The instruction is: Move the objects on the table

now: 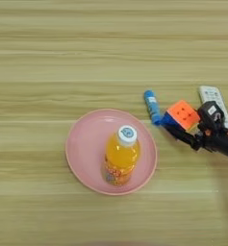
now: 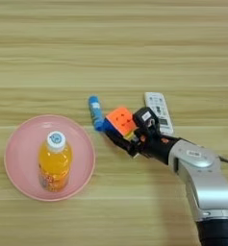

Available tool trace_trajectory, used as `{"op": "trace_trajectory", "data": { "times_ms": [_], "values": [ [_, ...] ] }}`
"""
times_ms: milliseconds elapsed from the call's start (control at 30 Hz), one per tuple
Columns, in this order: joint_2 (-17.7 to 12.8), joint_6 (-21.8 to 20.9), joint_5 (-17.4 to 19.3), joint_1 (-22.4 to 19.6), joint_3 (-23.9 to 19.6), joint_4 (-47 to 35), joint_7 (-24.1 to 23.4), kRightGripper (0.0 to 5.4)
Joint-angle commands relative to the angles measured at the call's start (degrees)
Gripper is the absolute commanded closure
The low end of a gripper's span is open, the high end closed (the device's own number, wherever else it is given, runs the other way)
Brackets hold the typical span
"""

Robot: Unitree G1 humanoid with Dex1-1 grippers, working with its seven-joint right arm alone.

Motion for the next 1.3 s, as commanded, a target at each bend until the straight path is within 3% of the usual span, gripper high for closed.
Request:
{"op": "trace_trajectory", "data": {
  "times_ms": [33, 300, 500, 767, 1300],
  "values": [
    [0.29, -3.39, 3.52, -3.93, -2.68, -7.51, -1.31, 2.08],
    [4.60, -2.97, 8.77, -3.03, -0.72, -17.86, -1.49, 2.08],
    [6.46, -3.84, 5.37, -0.97, 6.39, -17.40, -0.32, 2.08],
    [4.64, -6.86, 0.21, 1.62, 12.68, -12.92, 3.72, 2.08],
    [5.30, -12.37, -6.39, -0.05, 14.77, -2.78, 2.16, 2.08]
  ]
}}
